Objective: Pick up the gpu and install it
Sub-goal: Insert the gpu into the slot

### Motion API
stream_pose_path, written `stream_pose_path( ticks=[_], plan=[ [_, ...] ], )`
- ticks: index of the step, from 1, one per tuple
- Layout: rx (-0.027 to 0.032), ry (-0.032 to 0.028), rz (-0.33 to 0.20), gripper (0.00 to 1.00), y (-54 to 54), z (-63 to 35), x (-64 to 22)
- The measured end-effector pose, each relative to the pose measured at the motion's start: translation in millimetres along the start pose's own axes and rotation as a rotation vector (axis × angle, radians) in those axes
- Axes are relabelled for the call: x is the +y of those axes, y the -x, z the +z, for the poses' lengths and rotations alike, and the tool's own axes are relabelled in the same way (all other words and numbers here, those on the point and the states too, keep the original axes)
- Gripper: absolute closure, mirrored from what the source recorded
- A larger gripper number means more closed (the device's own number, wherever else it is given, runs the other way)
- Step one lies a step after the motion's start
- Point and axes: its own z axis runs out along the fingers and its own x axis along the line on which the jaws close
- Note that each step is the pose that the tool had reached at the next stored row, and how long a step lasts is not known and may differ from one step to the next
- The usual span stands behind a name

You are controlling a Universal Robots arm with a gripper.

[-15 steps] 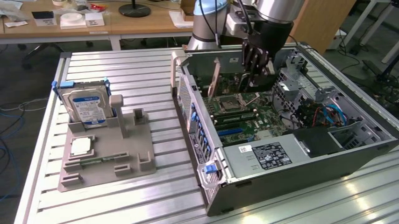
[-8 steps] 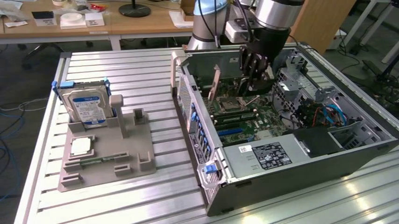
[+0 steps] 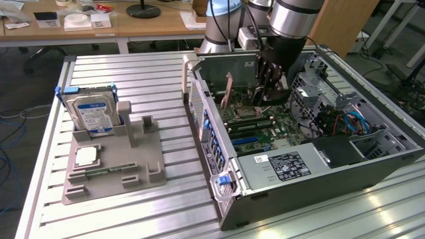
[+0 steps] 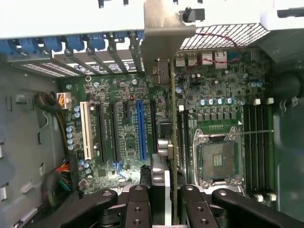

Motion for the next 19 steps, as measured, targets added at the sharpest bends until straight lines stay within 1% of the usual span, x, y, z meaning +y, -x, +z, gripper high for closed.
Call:
stream_pose_path(
  ticks=[4,6,7,13,14,15,17,18,19],
  plan=[
    [0.0000,0.0000,-0.001,0.72,-1.3,7.3,-0.2],
    [0.0001,0.0001,-0.012,0.72,-1.8,10.2,-0.4],
    [0.0004,-0.0010,-0.029,0.72,-3.1,12.7,-0.5],
    [-0.0001,-0.0016,-0.031,0.72,-3.3,14.1,-0.5],
    [0.0007,-0.0016,-0.031,0.72,-3.4,23.6,-0.7],
    [0.0002,-0.0059,-0.031,0.72,-3.5,24.5,-0.7],
    [-0.0007,-0.0193,-0.031,0.72,-3.5,25.5,-0.7],
    [-0.0016,-0.0242,-0.031,0.72,-3.5,26.4,-0.7],
    [-0.0019,-0.0259,-0.031,0.72,-3.5,27.7,-0.8]
  ],
)
